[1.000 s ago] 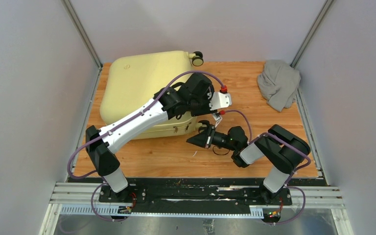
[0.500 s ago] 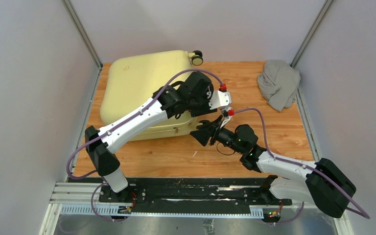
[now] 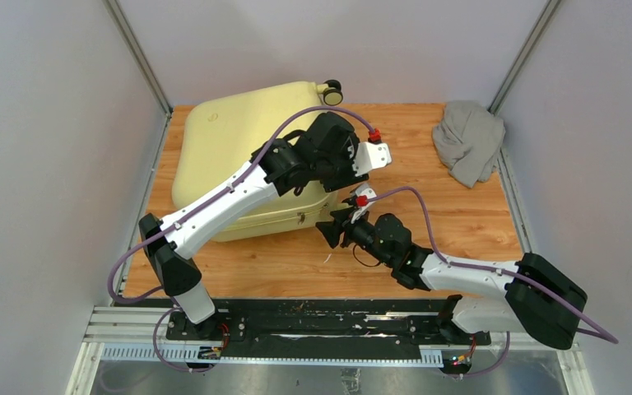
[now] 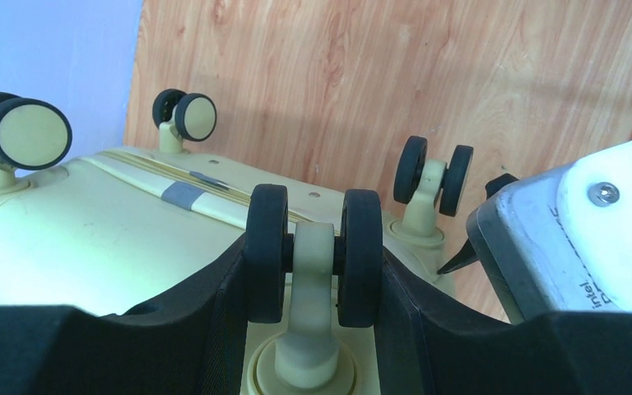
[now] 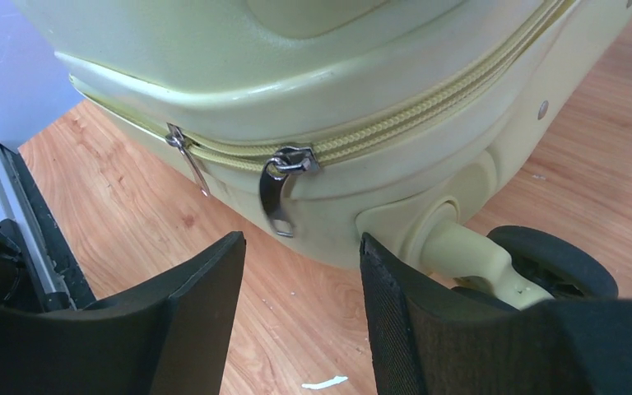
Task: Pack the luggage
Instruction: Zip the luggage at the center of the board.
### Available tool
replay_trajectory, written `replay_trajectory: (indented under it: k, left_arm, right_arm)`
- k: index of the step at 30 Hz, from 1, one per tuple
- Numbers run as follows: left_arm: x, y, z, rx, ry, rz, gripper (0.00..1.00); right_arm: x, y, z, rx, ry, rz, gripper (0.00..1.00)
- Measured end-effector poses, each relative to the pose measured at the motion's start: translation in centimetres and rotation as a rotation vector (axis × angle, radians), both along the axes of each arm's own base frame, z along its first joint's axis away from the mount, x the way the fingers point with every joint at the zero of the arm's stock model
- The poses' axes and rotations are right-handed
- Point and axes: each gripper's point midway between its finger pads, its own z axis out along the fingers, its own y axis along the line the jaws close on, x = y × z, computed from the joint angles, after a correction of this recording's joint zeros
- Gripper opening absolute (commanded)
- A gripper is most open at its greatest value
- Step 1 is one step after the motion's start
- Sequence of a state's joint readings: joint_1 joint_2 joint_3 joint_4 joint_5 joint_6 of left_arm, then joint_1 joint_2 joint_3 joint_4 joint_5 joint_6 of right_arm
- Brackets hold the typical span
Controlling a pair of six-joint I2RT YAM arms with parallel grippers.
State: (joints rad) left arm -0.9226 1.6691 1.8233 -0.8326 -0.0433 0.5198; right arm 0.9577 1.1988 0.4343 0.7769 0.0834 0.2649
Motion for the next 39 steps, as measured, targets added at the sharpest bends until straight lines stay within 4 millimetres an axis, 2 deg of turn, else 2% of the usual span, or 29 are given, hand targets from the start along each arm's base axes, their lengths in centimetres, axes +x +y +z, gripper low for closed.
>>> replay_trajectory:
  k: [7,12,15,24,32,39]
  left_arm:
    - [-0.1,0.0,0.0,-0.005,0.008,0.006,0.0]
    - [-0.5,0.1,-0.3,0.001,0.028,-0.002,0.0]
    - [-0.5,0.1,-0.3,0.001,0.031,-0.003,0.0]
    - [-0.5,0.1,-0.3,-0.001,0.032,-0.002,0.0]
    - [-0.5,0.1,-0.3,0.0,0.033,-0.002,0.0]
    - [-0.7,0.5,-0.7,0.019,0.043,0.0,0.0]
  right_arm:
    - [0.3,-0.4,1.4,0.036,-0.065,-0.024,0.56]
    - [-0.5,-0.4,3.5,0.078,-0.109,0.039,0.56]
    - [-0.7,-0.5,3.9,0.083,-0.115,0.058,0.56]
    - [0.8,-1.7,2.9,0.105,-0.035,0.071,0.56]
    - [0.7,-0.9,0.2,0.116,0.102,0.157,0.58]
    - [0.7,-0.3,0.1,0.161,0.139,0.195,0.58]
